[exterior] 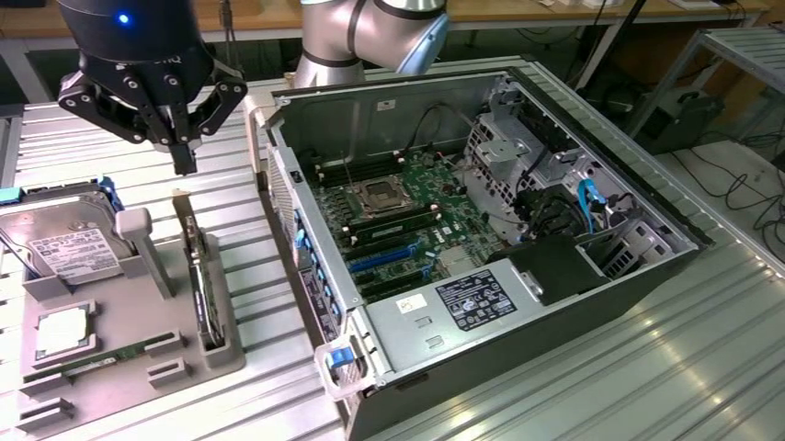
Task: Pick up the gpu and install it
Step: 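Reach for the gpu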
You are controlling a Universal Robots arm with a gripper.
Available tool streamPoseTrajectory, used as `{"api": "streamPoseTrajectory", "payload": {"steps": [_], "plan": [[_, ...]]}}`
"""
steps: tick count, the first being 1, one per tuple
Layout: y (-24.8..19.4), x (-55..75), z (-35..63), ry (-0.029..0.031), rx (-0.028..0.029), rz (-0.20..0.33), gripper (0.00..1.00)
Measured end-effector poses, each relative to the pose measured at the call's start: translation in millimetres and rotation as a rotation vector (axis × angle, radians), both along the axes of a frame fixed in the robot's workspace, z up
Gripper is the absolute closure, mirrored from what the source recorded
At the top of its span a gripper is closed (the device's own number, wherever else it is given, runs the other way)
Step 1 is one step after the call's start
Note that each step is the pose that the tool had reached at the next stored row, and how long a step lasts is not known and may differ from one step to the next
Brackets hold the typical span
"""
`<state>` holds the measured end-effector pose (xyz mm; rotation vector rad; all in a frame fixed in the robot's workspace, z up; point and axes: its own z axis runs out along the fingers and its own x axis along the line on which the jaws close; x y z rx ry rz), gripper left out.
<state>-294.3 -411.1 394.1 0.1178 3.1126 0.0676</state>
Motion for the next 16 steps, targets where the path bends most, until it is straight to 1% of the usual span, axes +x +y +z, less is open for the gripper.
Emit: {"api": "streamPoseTrajectory", "payload": {"steps": [12,16], "plan": [[-0.8,-9.7,0.0,0.0,0.0,0.0,0.89],[-1.2,-15.0,0.0,0.0,0.0,0.0,0.89]]}}
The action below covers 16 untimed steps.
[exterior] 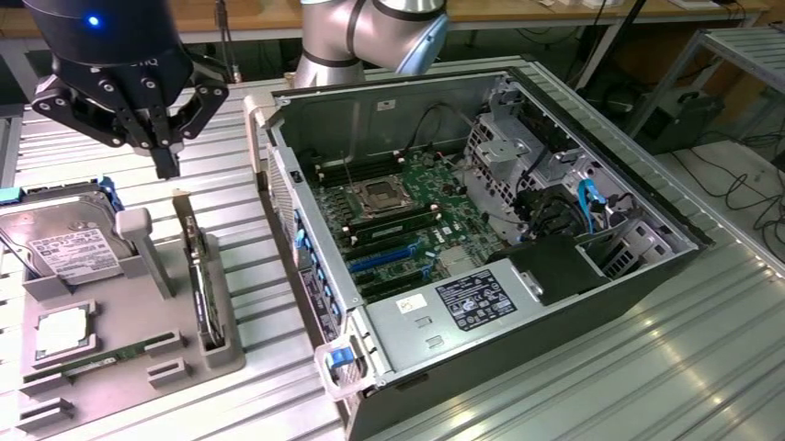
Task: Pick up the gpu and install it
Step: 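Reach for the gpu, then pick up the gpu and move the gpu toward the slot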
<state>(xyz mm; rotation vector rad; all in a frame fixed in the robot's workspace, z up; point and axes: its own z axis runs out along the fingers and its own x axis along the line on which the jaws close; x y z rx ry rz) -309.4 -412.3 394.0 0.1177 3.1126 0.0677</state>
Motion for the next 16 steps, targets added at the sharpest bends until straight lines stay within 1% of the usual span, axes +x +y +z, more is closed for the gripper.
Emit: {"api": "streamPoseTrajectory", "payload": {"steps": [10,16], "plan": [[-0.7,-7.7,0.0,0.0,0.0,0.0,0.89],[-0.7,-8.2,0.0,0.0,0.0,0.0,0.89]]}}
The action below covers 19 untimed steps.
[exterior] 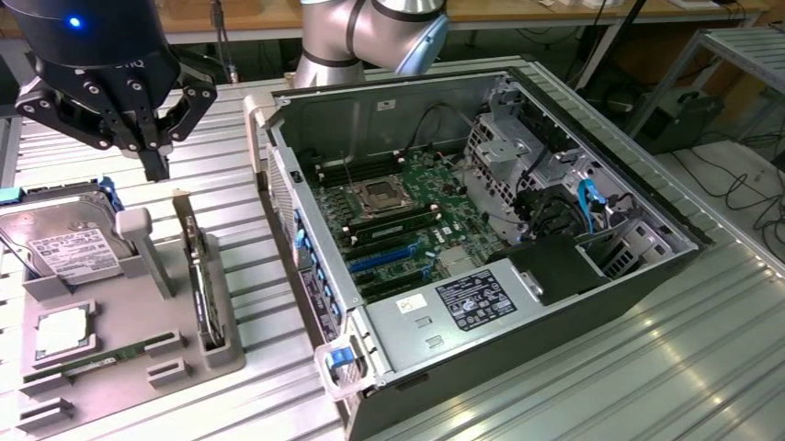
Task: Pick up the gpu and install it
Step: 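Pick up the gpu and move the gpu toward the slot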
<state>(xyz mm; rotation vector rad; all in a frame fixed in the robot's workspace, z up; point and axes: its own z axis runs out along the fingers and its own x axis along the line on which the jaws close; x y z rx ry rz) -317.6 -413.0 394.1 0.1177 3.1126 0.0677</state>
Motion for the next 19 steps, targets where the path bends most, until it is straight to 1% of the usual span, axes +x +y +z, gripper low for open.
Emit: {"api": "streamPoseTrajectory", "payload": {"steps": [9,13,14,16,18,19], "plan": [[0.0,0.0,0.0,0.0,0.0,0.0,0.89],[0.0,0.0,0.0,0.0,0.0,0.0,0.64],[0.0,0.0,0.0,0.0,-0.0001,0.0,0.52],[0.0,0.0,0.0,0.0,0.0,0.0,0.4],[0.0,0.0,-0.1,0.0,0.0,0.0,0.4],[0.0,0.0,-0.5,-0.0001,0.0,0.002,0.34]]}}
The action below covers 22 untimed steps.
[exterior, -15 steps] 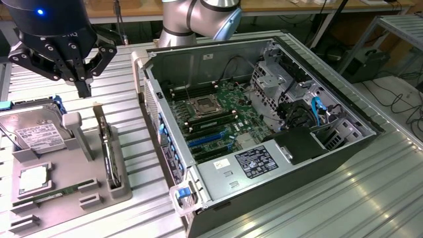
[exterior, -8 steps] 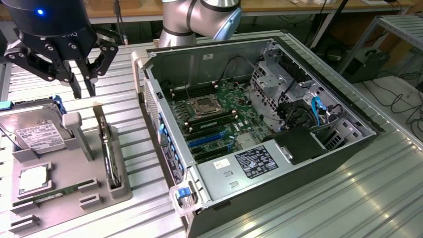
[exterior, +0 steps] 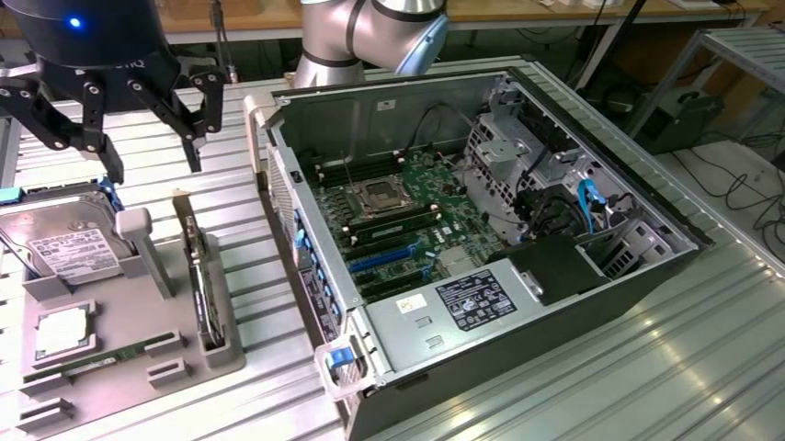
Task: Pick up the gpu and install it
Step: 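Pick up the gpu and move the gpu toward the slot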
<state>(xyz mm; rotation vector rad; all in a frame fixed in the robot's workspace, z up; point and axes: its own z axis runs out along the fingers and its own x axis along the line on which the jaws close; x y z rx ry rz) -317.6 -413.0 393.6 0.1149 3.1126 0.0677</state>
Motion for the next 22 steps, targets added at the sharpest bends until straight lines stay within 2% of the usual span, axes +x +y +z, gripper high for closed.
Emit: {"api": "streamPoseTrajectory", "payload": {"steps": [2,6,11,22], "plan": [[-0.6,0.0,-1.3,0.0,0.0001,0.007,0.34],[-6.2,0.0,-4.0,0.0002,0.0001,0.009,0.34],[-10.9,0.0,-5.5,0.0001,0.0002,0.009,0.34],[-12.5,0.0,-6.4,0.0001,0.0001,0.009,0.34]]}}
